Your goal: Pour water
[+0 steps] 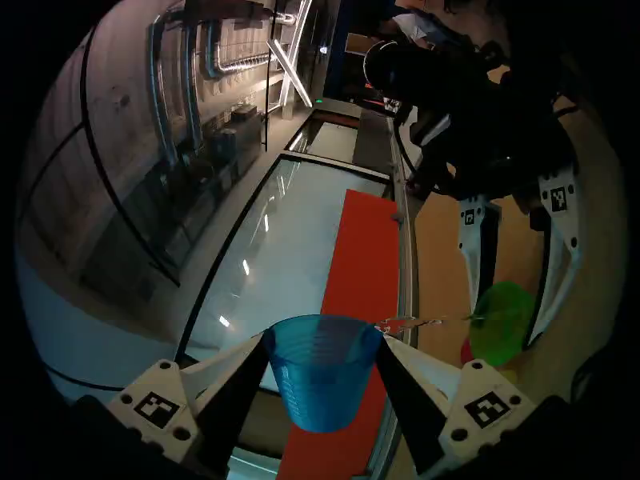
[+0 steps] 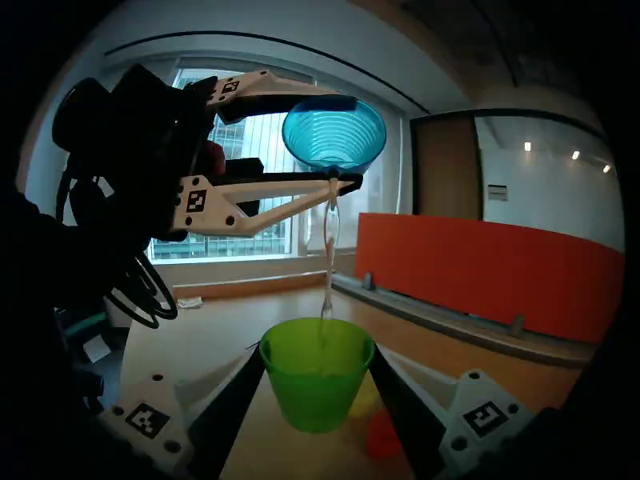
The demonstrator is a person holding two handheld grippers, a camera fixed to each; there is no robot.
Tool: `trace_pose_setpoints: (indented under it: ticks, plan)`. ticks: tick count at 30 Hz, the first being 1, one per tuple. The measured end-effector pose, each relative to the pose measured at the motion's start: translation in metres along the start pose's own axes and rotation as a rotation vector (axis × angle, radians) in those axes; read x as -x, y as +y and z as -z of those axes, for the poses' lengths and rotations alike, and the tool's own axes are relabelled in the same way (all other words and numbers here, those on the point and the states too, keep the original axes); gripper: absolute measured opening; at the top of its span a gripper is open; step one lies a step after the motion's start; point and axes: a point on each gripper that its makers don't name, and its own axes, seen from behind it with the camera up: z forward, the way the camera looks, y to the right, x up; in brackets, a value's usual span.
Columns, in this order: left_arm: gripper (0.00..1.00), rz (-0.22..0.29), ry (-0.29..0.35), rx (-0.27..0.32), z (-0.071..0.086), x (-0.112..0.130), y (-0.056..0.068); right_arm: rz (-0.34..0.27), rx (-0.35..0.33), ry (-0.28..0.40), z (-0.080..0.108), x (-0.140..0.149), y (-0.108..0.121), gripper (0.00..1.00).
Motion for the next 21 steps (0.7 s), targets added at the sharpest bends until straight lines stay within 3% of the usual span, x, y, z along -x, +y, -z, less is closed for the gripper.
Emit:
trace_pose_setpoints:
  ticks: [21]
  plan:
    - [0.88, -0.107, 0.0, 0.002, 0.0005, -0.0078, -0.0016, 0.006, 0.007, 0.002, -0.0002, 0.0007, 0.0021, 0.92]
